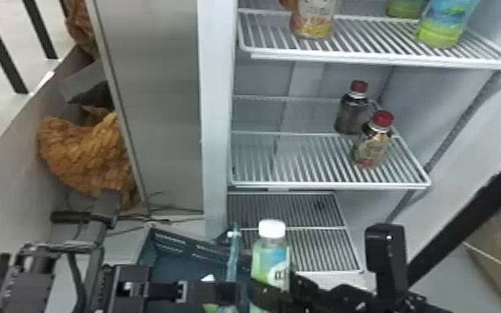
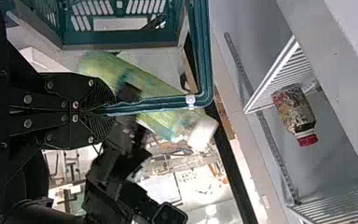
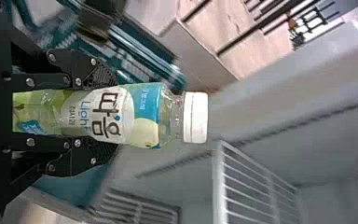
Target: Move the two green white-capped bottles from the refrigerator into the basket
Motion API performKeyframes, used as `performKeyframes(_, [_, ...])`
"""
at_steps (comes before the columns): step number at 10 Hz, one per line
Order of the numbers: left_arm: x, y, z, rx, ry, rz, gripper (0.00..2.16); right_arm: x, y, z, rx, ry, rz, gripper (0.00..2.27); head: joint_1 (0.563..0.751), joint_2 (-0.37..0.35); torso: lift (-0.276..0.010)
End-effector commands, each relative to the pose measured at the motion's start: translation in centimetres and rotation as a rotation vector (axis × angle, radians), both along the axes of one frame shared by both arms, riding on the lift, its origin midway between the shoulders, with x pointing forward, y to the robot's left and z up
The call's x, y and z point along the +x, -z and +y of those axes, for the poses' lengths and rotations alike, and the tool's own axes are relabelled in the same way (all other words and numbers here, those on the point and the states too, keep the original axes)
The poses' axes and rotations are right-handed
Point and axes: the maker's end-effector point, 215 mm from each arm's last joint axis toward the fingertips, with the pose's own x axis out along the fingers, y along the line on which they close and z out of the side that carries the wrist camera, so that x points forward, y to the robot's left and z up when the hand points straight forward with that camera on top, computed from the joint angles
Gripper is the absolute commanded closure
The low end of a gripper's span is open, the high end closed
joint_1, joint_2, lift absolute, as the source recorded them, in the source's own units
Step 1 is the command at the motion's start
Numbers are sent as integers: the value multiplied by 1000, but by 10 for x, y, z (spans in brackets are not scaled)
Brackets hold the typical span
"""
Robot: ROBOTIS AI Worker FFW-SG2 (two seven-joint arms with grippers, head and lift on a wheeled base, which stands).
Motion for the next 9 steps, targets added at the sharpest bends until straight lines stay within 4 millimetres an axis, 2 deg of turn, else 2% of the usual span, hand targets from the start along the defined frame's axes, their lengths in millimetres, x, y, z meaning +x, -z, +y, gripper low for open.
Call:
performKeyframes(1, [0, 0, 0, 4, 3, -2, 1161, -16, 19, 20, 61, -53, 93, 866, 695, -96, -263])
performKeyframes(3, [1, 0, 0, 6, 3, -5, 1161, -20, 32, 24, 62, -79, 133, 783, 695, -52, -263])
performKeyframes(5, [1, 0, 0, 6, 5, -4, 1161, -17, 32, 20, 46, -70, 123, 438, 695, -42, -263])
performKeyframes(7, [1, 1, 0, 9, 4, -4, 1161, -11, 29, 11, 13, -51, 98, 240, 695, -54, -263])
performKeyframes(9, [1, 1, 1, 9, 2, -5, 1161, 8, 12, -14, -66, 11, 8, 217, 695, -69, -263])
